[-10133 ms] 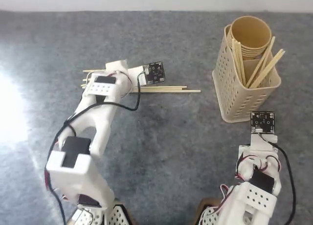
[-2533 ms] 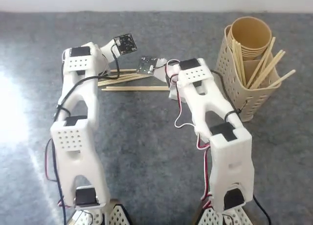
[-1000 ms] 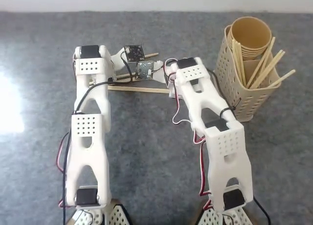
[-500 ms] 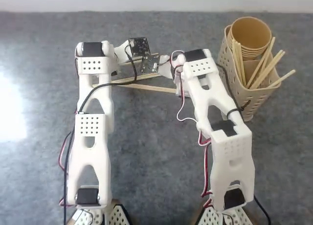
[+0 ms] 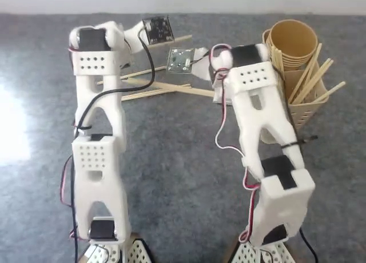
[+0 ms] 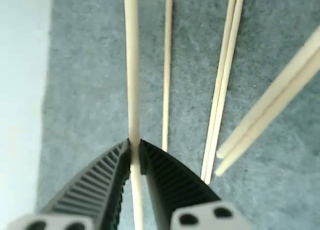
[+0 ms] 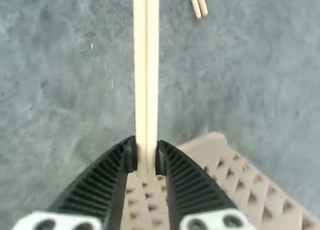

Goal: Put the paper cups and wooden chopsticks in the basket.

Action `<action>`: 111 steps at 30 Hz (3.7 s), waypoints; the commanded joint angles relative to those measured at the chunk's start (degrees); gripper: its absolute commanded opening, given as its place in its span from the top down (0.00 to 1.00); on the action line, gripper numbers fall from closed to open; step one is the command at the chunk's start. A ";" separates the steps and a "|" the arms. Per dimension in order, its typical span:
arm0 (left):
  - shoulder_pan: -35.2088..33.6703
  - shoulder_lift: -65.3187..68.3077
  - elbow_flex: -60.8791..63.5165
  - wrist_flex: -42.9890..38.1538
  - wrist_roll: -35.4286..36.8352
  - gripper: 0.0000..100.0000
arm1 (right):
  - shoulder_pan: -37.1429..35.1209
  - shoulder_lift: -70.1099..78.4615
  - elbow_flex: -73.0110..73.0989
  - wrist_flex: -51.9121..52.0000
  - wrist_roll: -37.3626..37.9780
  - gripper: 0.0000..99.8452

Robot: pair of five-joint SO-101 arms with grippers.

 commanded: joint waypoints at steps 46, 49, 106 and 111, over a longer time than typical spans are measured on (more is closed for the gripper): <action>14.15 -97.41 84.53 -26.46 79.91 0.99 | 23.69 -45.85 1.41 5.58 -58.64 0.99; 14.15 -105.49 94.02 -32.70 78.68 0.99 | 23.69 -52.18 10.29 -0.66 -60.13 0.99; 17.93 -110.42 121.71 -51.08 73.23 0.99 | 25.27 -80.57 79.30 -44.44 -51.16 0.85; 18.11 -110.42 121.71 -51.08 73.23 0.99 | 25.19 -80.57 77.63 -44.09 -51.16 0.85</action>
